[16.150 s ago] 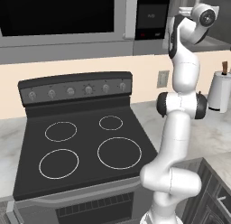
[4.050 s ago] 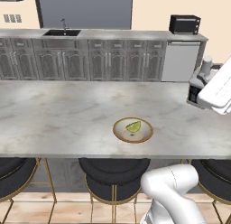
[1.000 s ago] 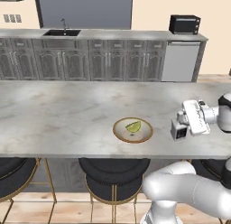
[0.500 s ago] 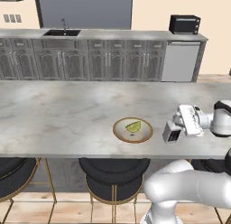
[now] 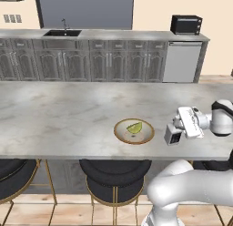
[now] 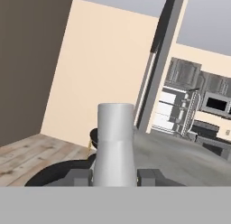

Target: There is a bowl on the dining counter. Grab a lemon wedge from the fridge and place it in the bowl. Then get the liquor bottle and glass cup from the cabinet and place them next to the bowl.

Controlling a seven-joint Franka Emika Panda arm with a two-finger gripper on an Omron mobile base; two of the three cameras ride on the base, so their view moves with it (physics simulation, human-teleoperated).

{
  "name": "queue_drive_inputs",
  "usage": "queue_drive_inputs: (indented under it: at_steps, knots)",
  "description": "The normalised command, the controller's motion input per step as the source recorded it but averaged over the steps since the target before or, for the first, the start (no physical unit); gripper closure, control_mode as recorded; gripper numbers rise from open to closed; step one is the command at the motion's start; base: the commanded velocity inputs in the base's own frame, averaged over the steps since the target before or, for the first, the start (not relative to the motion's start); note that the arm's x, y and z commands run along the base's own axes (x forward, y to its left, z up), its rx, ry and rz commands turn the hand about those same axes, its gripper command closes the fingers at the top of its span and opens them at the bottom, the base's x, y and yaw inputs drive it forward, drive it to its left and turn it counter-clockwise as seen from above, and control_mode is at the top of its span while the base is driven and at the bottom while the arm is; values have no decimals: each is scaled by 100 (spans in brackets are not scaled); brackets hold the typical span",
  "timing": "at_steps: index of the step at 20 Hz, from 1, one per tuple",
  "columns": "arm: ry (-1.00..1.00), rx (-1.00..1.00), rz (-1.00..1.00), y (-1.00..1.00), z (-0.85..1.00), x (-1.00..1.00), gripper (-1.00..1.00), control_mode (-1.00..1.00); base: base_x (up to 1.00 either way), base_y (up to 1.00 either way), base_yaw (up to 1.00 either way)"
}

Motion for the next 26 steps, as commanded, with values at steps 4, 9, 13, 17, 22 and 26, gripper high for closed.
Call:
queue_drive_inputs:
  at_steps: [4, 9, 13, 17, 22, 26]
  knots:
    - [0, -4, -2, 5, -6, 19, 100, -100, 0, 0, 0]
    - [0, 0, 0, 3, -3, 27, 100, -100, 0, 0, 0]
    - [0, 0, 0, 0, -15, 18, 100, -100, 0, 0, 0]
    - [-1, 0, 0, 0, -28, 3, 100, -100, 0, 0, 0]
    - [-5, 0, 0, 0, -30, 0, 100, -100, 0, 0, 0]
    - [-7, 0, 0, 0, -29, 0, -100, -100, 0, 0, 0]
